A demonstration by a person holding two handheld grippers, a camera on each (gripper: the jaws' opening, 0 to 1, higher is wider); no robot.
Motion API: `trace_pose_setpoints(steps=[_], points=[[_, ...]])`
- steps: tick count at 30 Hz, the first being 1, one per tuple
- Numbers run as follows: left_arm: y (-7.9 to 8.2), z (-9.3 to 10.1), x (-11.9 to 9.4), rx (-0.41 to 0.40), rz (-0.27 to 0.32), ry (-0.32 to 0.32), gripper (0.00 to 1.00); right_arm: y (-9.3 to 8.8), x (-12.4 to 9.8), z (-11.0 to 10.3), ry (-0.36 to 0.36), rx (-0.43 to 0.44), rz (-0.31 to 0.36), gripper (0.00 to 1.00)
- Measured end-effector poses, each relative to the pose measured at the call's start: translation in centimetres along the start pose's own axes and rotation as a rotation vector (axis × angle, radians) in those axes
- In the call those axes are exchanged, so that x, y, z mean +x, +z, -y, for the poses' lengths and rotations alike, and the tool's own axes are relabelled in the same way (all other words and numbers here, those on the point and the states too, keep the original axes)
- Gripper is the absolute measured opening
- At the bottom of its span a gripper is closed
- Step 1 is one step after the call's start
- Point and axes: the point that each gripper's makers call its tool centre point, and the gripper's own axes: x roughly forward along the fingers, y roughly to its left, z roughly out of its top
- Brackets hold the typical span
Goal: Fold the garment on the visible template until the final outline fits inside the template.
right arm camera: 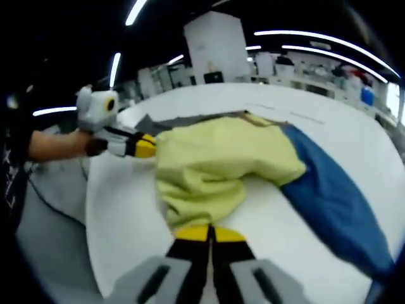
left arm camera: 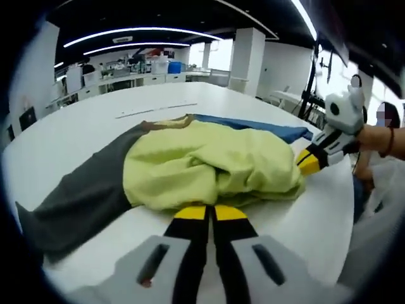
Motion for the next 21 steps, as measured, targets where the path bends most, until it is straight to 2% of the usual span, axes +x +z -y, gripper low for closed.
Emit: trace_pose_setpoints(steps=[5, 14, 17, 21], points=[[1.0, -0.3, -1.3, 0.011, 0.031, -0.004, 0.0, 0.5, -1.1, 0.0, -0.008, -0.013, 0.016, 0.0], [3.8, 0.0, -3.8, 0.042, 0.076, 0.011, 0.0, 1.0, -2.8, 0.4, -0.046, -0.015, 0.046, 0.0], [4.6, 0.2, -4.4, 0.028, 0.091, 0.009, 0.0, 1.6, -3.6, 0.5, -0.067, -0.008, 0.064, 0.0], [5.0, 0.0, -5.1, 0.033, 0.089, 0.017, 0.0, 1.7, -4.8, 1.2, -0.096, 0.006, 0.082, 0.0]])
